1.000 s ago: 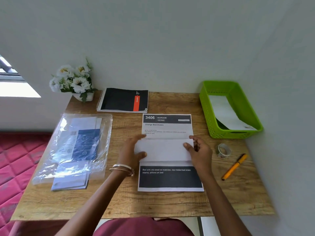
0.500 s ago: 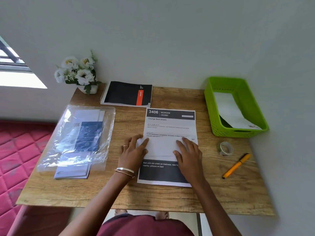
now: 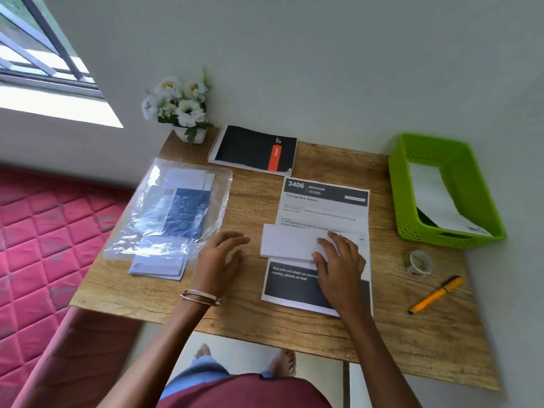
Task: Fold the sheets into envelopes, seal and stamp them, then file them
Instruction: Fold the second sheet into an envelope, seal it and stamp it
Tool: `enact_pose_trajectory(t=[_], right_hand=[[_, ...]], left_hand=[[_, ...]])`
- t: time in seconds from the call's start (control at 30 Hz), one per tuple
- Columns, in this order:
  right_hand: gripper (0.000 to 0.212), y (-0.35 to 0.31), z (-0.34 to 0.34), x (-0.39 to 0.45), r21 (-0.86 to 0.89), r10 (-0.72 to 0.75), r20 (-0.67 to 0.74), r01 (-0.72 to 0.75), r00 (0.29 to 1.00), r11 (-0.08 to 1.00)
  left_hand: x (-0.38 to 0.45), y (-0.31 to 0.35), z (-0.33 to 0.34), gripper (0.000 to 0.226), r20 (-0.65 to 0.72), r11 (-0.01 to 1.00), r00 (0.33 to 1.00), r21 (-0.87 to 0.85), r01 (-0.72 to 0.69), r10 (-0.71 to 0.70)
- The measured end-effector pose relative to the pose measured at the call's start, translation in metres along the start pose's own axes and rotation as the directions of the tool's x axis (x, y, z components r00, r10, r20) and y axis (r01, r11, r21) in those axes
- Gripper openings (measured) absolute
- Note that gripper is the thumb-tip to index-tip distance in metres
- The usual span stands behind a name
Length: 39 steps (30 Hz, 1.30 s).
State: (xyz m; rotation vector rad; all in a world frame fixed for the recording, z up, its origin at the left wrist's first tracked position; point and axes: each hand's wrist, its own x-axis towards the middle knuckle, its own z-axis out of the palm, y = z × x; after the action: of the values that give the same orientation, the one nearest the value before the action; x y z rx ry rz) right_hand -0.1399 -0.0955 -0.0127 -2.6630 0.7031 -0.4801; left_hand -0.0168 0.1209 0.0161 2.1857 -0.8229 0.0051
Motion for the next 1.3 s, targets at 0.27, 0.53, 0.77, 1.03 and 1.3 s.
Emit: enact_pose_trajectory(t=[0.27,0.53,0.77,1.03,1.3], right_hand=[[0.02,-0.111,0.029,-0.015,0.178,-0.251,-0.037,0.253,0.967,0.951],[0.023,-0.192,0.063,-0.023,0.197,-0.55,0.031,0.534,0.835,0.822],[0.013,-0.214,0.088,-0.016,-0.081,-0.653,0.131,0.664,0.746,0.743],[0.01,-0.219,0.094,-0.019,-0.233,-0.8,0.085,0.792,0.594,0.564],[0.023,-0.226,0.095,-0.016,-0.28,-0.877,0.079,0.855,0.474,0.437]], left_hand=[[-0.035,-0.075,-0.08,0.014,-0.039,0.963,0.999,0.269,-0.021,0.033],[-0.06,-0.133,-0.126,0.037,-0.024,0.903,1.0,0.43,0.028,-0.019],[-0.052,-0.156,-0.136,0.053,0.044,0.943,0.99,0.314,0.111,-0.131],[-0.048,-0.168,-0.141,0.043,0.093,0.945,0.991,0.321,0.062,-0.096],[-0.047,-0.171,-0.144,0.056,0.137,0.932,0.987,0.36,0.032,-0.087]])
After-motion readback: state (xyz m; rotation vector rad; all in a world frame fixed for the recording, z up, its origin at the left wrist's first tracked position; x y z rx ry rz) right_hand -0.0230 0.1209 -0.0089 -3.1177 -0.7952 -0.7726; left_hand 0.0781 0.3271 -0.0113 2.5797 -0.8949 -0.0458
